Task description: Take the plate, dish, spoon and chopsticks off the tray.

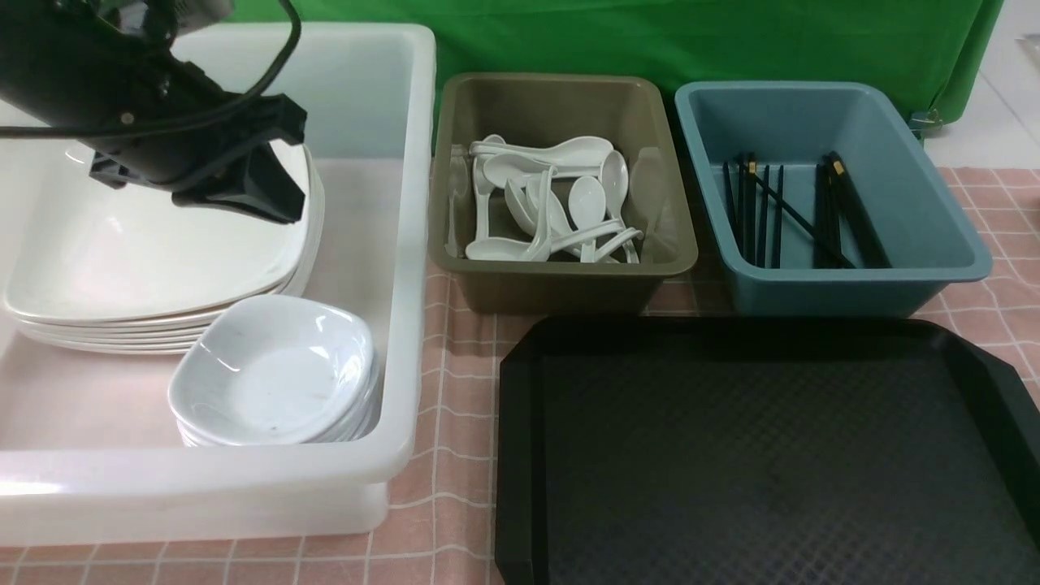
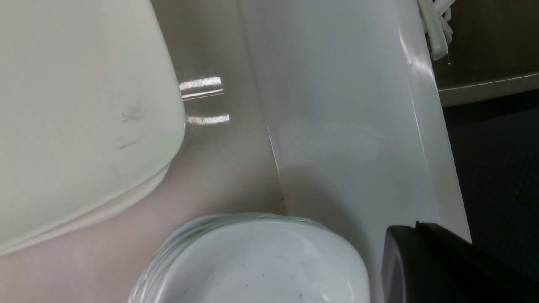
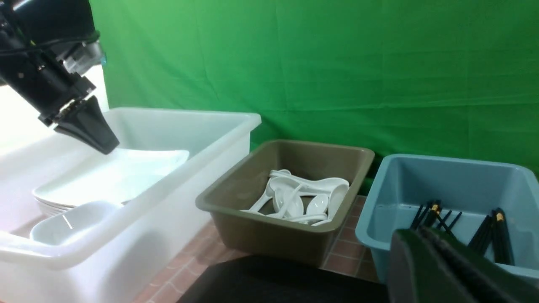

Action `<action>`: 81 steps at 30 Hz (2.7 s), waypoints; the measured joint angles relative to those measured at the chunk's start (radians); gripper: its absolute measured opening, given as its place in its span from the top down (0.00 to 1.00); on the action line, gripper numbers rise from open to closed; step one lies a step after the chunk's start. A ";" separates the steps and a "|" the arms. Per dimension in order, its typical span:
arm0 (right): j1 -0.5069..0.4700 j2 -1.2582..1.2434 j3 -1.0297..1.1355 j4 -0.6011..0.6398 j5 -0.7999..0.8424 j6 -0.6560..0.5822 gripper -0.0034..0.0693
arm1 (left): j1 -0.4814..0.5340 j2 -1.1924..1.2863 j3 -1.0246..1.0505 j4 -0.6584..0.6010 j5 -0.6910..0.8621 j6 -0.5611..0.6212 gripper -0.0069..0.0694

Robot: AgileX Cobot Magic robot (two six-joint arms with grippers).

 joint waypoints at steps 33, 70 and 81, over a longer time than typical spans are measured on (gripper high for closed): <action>-0.267 -0.071 0.417 0.154 -0.108 0.002 0.79 | 0.000 0.000 0.000 0.056 0.046 -0.029 0.91; -0.516 -0.071 0.429 0.157 -0.071 -0.145 0.71 | 0.000 0.000 0.000 0.048 0.094 -0.005 0.91; -0.516 -0.071 0.429 0.157 -0.071 -0.157 0.68 | -0.167 -0.059 0.000 0.103 0.122 -0.021 0.91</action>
